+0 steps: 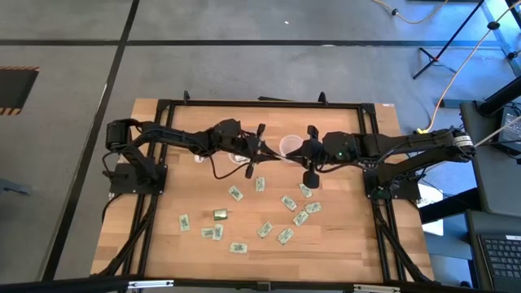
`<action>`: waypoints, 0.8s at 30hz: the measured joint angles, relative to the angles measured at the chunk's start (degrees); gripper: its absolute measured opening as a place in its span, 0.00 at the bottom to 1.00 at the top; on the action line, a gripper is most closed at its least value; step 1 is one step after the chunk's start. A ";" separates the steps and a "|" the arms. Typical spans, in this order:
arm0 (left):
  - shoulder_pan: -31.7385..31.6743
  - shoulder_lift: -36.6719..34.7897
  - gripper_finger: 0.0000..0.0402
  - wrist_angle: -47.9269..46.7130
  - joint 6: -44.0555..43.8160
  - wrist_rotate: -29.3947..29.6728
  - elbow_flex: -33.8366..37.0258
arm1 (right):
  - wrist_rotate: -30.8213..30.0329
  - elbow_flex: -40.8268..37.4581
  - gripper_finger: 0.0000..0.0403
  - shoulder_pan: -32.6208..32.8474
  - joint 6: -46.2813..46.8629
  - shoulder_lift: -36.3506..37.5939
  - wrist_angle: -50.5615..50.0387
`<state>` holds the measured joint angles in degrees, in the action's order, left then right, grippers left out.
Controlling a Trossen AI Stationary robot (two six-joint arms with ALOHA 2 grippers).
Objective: Pick and place items into bin
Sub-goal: Put the green truvia packet into the left transparent bin
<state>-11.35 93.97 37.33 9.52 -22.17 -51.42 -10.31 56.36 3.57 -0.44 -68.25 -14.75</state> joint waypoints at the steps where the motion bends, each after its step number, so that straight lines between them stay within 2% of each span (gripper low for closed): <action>1: 0.00 0.00 0.02 -0.14 -0.22 -0.02 0.00 | -0.02 0.00 0.13 0.00 -0.04 0.00 -0.06; 11: -1.09 -1.49 0.02 -8.81 -0.68 0.46 0.00 | -0.65 0.00 0.43 0.00 1.56 1.43 -7.15; 16: -2.90 -3.74 0.02 -21.57 -2.77 1.40 0.00 | -0.64 0.00 0.51 0.00 6.58 1.73 -12.74; 18: -3.77 -5.36 0.03 -28.28 -2.78 3.80 0.02 | -0.69 -0.01 0.51 0.00 9.02 1.64 -15.82; 24: -6.03 -10.81 0.03 -46.52 -2.95 17.68 0.02 | -0.68 -0.02 0.51 0.00 14.11 1.51 -22.30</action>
<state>-17.38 83.16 -9.19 6.58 -4.50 -51.40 -10.98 56.34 3.57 13.67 -66.74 -37.05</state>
